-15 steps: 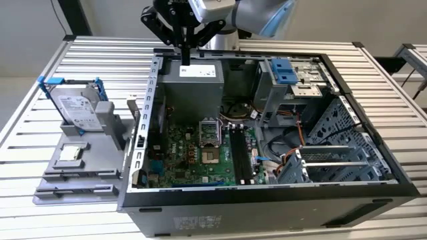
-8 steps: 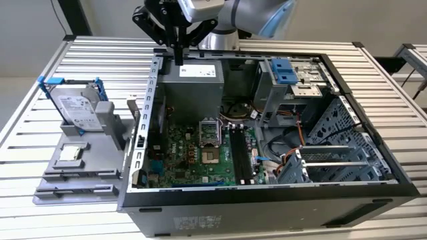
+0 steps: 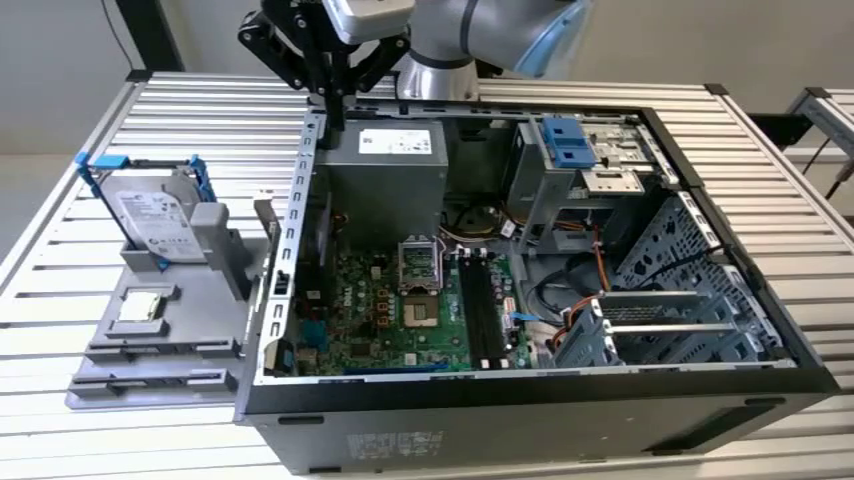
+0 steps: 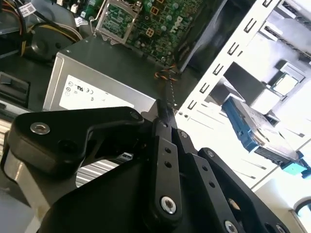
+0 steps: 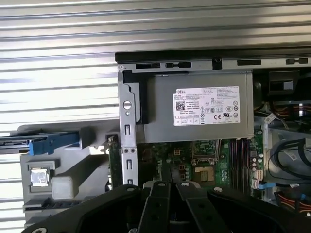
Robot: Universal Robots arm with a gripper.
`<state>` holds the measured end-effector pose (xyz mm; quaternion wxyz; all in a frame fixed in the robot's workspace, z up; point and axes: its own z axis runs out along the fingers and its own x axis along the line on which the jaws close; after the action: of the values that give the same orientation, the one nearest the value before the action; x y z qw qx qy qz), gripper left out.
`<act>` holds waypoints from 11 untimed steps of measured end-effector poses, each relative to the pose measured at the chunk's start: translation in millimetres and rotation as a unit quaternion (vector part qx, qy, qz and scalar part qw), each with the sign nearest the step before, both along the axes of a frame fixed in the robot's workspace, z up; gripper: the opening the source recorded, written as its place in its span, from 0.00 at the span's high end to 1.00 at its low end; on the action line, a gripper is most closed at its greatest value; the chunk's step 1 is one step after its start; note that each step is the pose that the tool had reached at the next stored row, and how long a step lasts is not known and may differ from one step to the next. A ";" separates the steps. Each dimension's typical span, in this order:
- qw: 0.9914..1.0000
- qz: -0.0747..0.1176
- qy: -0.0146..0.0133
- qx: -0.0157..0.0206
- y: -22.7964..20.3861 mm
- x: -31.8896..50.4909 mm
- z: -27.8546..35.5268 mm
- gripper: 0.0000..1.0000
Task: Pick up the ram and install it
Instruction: 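Reach for the ram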
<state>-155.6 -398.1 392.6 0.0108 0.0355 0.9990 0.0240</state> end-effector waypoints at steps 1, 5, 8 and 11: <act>1.000 0.000 0.000 0.000 0.0 -2.6 0.0 1.00; 1.000 0.000 0.000 0.000 0.0 -11.0 0.0 1.00; 1.000 0.003 0.000 0.000 0.0 -17.7 0.0 1.00; 1.000 0.004 0.000 0.000 0.0 -25.5 0.0 1.00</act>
<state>-181.1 -398.1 392.6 0.0112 0.0313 0.9992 0.0241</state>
